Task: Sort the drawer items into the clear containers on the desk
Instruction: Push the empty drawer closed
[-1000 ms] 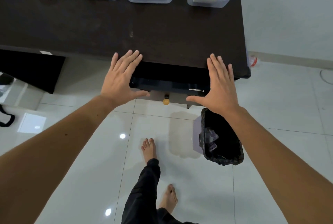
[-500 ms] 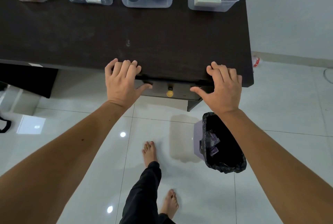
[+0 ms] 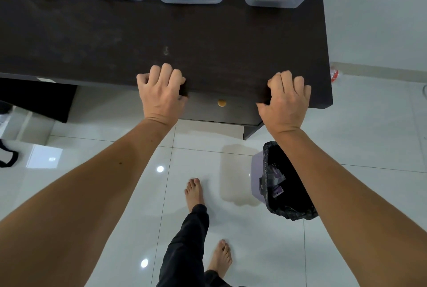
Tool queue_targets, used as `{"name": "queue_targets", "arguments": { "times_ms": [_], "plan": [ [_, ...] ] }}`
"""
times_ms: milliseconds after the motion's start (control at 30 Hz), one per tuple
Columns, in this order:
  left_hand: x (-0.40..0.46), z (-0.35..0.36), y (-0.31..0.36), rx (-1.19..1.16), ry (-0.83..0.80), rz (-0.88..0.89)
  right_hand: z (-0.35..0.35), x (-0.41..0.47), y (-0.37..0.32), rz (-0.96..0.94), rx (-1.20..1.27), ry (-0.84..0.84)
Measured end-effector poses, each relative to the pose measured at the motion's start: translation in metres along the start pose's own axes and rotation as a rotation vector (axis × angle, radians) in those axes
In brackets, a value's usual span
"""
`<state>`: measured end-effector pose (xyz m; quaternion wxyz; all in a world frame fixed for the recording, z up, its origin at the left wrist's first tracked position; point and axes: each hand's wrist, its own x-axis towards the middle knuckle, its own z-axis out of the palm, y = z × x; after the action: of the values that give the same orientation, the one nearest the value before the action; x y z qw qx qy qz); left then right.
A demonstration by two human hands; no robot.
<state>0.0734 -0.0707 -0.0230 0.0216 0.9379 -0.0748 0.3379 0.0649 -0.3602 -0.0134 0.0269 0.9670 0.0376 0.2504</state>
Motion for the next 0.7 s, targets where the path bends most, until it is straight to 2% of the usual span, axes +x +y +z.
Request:
{"name": "queue_targets", "arguments": {
  "times_ms": [333,467,600,700],
  "plan": [
    [-0.002,-0.004,0.003,-0.013,-0.037,-0.032,-0.005,-0.002,0.002,-0.005,0.041,-0.089],
    [-0.002,-0.01,0.005,-0.017,-0.131,-0.042,-0.012,-0.002,0.004,-0.033,0.054,-0.143],
    [-0.002,-0.019,0.002,-0.054,-0.226,0.007,-0.023,-0.003,0.0,-0.006,0.091,-0.226],
    [-0.001,-0.027,0.0,-0.114,-0.309,-0.02,-0.032,-0.001,0.0,0.022,0.132,-0.27]
  ]
}}
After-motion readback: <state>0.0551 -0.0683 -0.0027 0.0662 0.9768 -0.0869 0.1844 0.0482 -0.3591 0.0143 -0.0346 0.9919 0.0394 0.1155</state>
